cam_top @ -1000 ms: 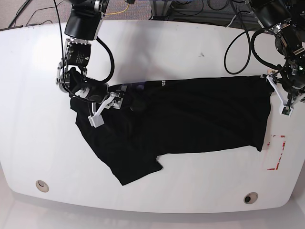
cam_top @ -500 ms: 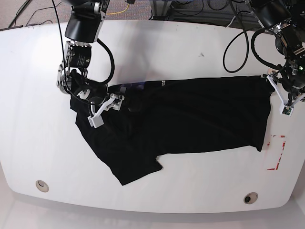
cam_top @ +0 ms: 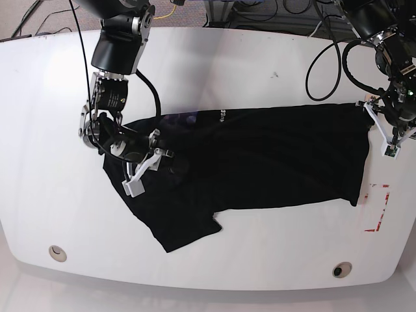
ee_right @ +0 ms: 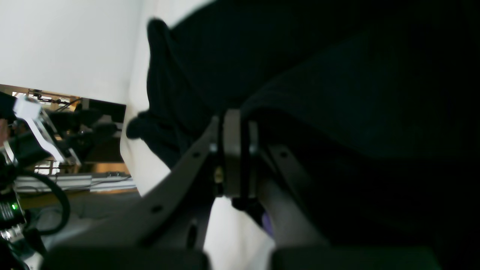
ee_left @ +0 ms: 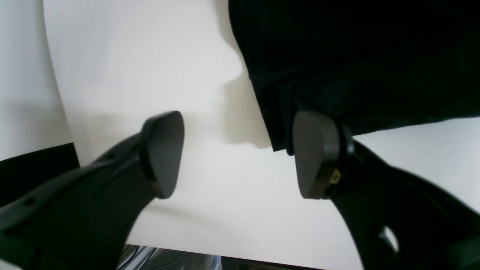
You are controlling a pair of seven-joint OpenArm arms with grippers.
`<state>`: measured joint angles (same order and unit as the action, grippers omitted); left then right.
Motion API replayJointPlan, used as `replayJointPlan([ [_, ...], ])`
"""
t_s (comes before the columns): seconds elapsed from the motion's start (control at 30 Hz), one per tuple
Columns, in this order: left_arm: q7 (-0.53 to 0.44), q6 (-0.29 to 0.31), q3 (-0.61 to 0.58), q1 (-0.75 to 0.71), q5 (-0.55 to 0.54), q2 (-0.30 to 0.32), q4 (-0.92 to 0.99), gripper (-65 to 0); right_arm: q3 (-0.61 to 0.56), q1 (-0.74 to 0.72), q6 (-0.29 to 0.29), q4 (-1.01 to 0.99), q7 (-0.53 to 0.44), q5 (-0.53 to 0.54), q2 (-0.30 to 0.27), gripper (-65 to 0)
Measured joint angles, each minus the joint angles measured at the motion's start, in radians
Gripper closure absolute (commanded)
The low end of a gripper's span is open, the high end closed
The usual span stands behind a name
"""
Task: Layout the t-shirt on the table in an organized manner, then fold the t-shirt properly
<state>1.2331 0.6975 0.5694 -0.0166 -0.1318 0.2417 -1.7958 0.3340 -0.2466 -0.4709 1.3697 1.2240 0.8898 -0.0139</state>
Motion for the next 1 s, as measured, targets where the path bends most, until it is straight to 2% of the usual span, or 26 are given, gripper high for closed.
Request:
replayJointPlan([
  [0.3,0.000,0.000,0.000,0.000,0.000,0.000,0.000,-42.8,0.002,-0.137,0.000,-0.152,-0.010,-0.002,0.053,-1.3],
  [0.37,0.000,0.000,0.000,0.000,0.000,0.001,0.000,-42.8,0.000,-0.166,0.000,-0.201,-0.032,-0.003,0.068,-4.9],
  [0.47,0.000,0.000,0.000,0.000,0.000,0.003,0.000,-42.8,-0.042,-0.208,0.002,-0.285,-0.087,0.001,0.076,-19.2],
  [0.6,0.000,0.000,0.000,0.000,0.000,0.003,0.000,-42.8,-0.146,-0.261,0.004,-0.381,-0.134,-0.002,0.076,-49.5],
  [0.67,0.000,0.000,0.000,0.000,0.000,0.003,0.000,-42.8,-0.172,-0.274,0.004,-0.405,-0.152,0.004,0.080,-61.4],
  [0.7,0.000,0.000,0.000,0.000,0.000,0.003,0.000,-42.8,-0.172,-0.278,0.003,-0.407,-0.151,0.003,0.085,-65.0],
  [0.87,0.000,0.000,0.000,0.000,0.001,0.004,0.000,-42.8,-0.174,-0.291,0.004,-0.409,-0.155,0.004,0.088,-65.0],
  [1.0,0.000,0.000,0.000,0.000,0.000,0.003,0.000,-42.8,-0.236,-0.318,0.003,-0.410,-0.153,0.003,0.051,-65.0],
])
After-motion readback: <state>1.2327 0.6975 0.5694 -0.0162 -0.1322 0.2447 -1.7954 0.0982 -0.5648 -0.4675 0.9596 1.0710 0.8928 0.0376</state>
